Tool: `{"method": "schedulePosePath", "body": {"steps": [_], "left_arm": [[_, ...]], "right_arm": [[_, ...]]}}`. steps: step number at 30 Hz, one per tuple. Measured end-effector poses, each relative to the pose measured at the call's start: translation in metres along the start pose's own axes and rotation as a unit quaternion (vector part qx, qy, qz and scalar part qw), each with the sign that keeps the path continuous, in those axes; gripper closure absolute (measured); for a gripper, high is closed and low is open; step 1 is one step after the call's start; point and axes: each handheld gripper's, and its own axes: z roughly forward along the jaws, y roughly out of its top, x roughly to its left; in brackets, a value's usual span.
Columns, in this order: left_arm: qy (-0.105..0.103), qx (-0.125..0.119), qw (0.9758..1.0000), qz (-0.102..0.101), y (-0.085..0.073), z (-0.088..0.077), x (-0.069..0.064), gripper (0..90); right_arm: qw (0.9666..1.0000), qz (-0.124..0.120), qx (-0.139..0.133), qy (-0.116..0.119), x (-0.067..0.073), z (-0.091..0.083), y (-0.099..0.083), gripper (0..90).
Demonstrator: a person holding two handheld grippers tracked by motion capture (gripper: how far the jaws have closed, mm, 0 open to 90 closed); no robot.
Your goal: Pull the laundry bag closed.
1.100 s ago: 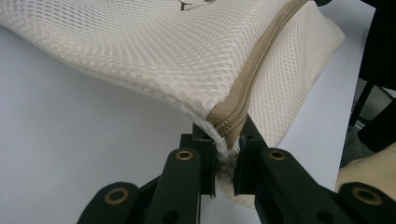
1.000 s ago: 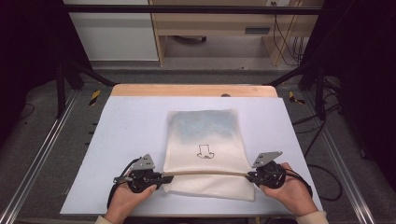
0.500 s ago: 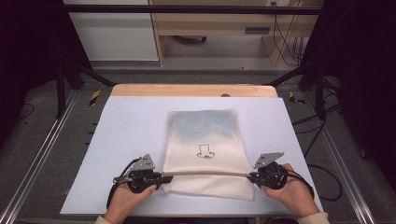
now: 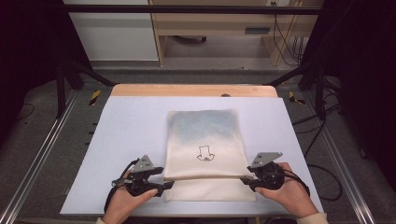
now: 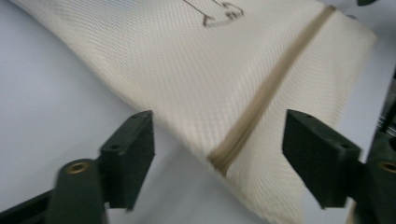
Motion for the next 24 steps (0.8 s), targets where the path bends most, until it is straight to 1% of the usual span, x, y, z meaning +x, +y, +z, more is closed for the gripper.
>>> {"method": "schedulePosePath", "body": {"steps": [1, 2, 3, 4, 5, 6, 7, 8, 10, 11, 12, 14, 16, 17, 19, 21, 24], "left_arm": [[0.010, -0.006, 0.9999, -0.001, 0.001, -0.003, 0.001, 20.6], [0.017, -0.013, 0.9998, -0.003, 0.001, -0.006, 0.003, 19.1], [0.028, -0.022, 0.9994, -0.002, 0.001, -0.009, 0.004, 16.7], [0.042, -0.029, 0.9987, 0.001, 0.002, -0.012, 0.005, 13.2], [0.053, -0.036, 0.9980, 0.003, 0.003, -0.015, 0.007, 10.3], [0.061, -0.044, 0.9972, 0.007, 0.003, -0.018, 0.009, 9.7], [0.064, -0.049, 0.9967, 0.007, 0.003, -0.021, 0.011, 8.9], [0.072, -0.059, 0.9956, 0.003, 0.003, -0.023, 0.013, 8.4], [0.087, -0.067, 0.9939, 0.008, 0.004, -0.029, 0.018, 6.8], [0.091, -0.069, 0.9934, 0.009, 0.004, -0.031, 0.020, 6.3], [0.094, -0.072, 0.9929, 0.009, 0.003, -0.033, 0.023, 5.7], [0.098, -0.077, 0.9922, 0.001, 0.002, -0.037, 0.028, 5.3], [0.101, -0.075, 0.9920, -0.002, 0.001, -0.040, 0.032, 5.3], [0.103, -0.075, 0.9918, -0.001, 0.001, -0.041, 0.034, 5.4], [0.105, -0.072, 0.9919, -0.008, 0.000, -0.043, 0.037, 5.6], [0.112, -0.060, 0.9918, -0.011, -0.001, -0.044, 0.040, 6.0], [0.118, -0.040, 0.9919, -0.025, -0.003, -0.045, 0.044, 7.0]], "right_arm": [[1.0000, 0.002, -0.005, -0.007, 0.001, 0.000, 0.003, 38.3], [0.9998, 0.001, -0.015, -0.014, 0.001, -0.001, 0.006, 33.7], [0.9993, 0.000, -0.028, -0.026, 0.002, -0.001, 0.008, 25.0], [0.9984, 0.000, -0.039, -0.040, 0.002, -0.001, 0.011, 21.4], [0.9974, -0.001, -0.049, -0.052, 0.001, -0.002, 0.014, 20.6], [0.9961, 0.003, -0.061, -0.063, 0.000, -0.003, 0.017, 18.4], [0.9947, 0.014, -0.071, -0.073, -0.002, -0.004, 0.021, 14.9], [0.9937, 0.019, -0.080, -0.077, -0.004, -0.005, 0.023, 14.2], [0.9904, 0.031, -0.098, -0.091, -0.009, -0.008, 0.027, 11.5], [0.9882, 0.041, -0.109, -0.099, -0.012, -0.009, 0.029, 10.6], [0.9870, 0.044, -0.115, -0.103, -0.014, -0.011, 0.029, 9.7], [0.9839, 0.058, -0.129, -0.109, -0.018, -0.013, 0.031, 8.0], [0.9817, 0.066, -0.137, -0.114, -0.021, -0.014, 0.031, 7.6], [0.9814, 0.067, -0.138, -0.115, -0.022, -0.015, 0.030, 7.2], [0.9814, 0.069, -0.137, -0.116, -0.024, -0.015, 0.029, 6.8], [0.9813, 0.072, -0.133, -0.119, -0.025, -0.015, 0.027, 6.8], [0.9807, 0.084, -0.126, -0.123, -0.028, -0.016, 0.023, 6.7]]}}
